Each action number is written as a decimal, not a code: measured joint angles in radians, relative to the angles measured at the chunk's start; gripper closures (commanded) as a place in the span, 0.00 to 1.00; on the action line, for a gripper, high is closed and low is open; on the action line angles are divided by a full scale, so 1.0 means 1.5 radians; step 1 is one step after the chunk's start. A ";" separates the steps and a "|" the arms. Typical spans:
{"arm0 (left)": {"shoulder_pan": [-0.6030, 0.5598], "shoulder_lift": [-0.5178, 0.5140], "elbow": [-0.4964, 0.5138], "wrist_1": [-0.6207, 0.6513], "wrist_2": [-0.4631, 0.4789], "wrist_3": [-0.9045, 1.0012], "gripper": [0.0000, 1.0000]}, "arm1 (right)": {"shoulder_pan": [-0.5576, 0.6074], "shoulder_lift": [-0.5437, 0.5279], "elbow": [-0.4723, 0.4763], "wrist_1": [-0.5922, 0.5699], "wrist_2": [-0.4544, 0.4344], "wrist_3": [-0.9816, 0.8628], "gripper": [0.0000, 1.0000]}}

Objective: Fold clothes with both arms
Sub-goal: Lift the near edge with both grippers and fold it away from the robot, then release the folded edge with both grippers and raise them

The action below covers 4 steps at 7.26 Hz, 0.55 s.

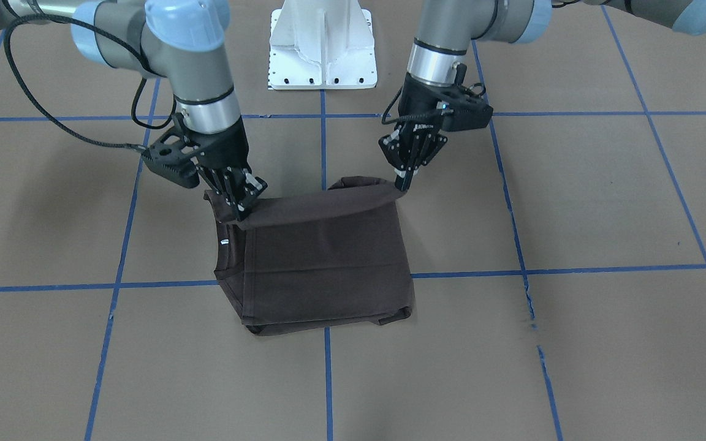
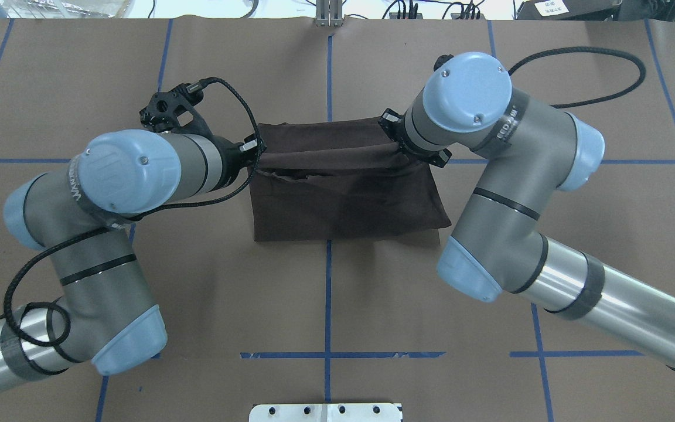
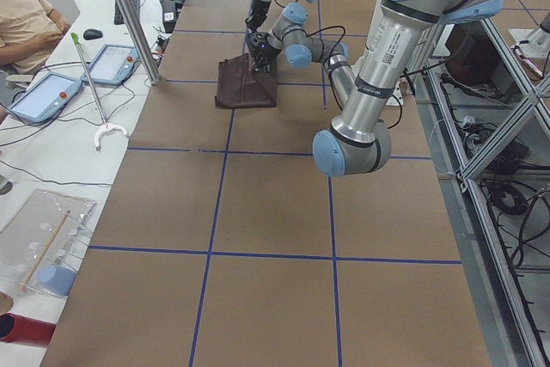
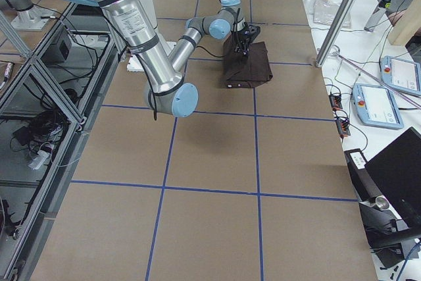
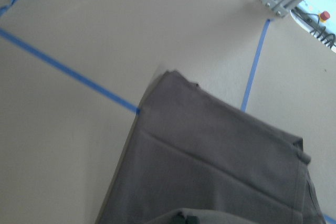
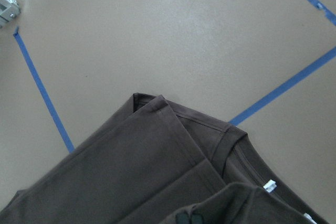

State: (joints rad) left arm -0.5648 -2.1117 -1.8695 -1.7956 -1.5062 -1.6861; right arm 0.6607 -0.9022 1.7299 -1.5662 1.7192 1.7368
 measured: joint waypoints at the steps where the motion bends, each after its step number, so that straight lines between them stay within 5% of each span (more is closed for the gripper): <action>1: -0.012 -0.013 0.049 -0.033 0.000 0.013 1.00 | 0.008 0.024 -0.046 0.011 0.006 -0.013 1.00; 2: -0.023 -0.030 0.100 -0.065 0.001 0.029 0.71 | 0.016 0.039 -0.094 0.047 0.013 -0.027 1.00; 3: -0.038 -0.052 0.160 -0.099 0.002 0.050 0.25 | 0.026 0.056 -0.157 0.095 0.022 -0.051 0.53; 4: -0.057 -0.084 0.248 -0.145 0.003 0.084 0.00 | 0.039 0.090 -0.244 0.144 0.032 -0.091 0.01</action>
State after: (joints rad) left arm -0.6508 -2.2380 -1.4980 -2.0133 -1.5023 -1.5602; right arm 0.7187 -0.7677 1.3644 -1.3507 1.7668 1.6007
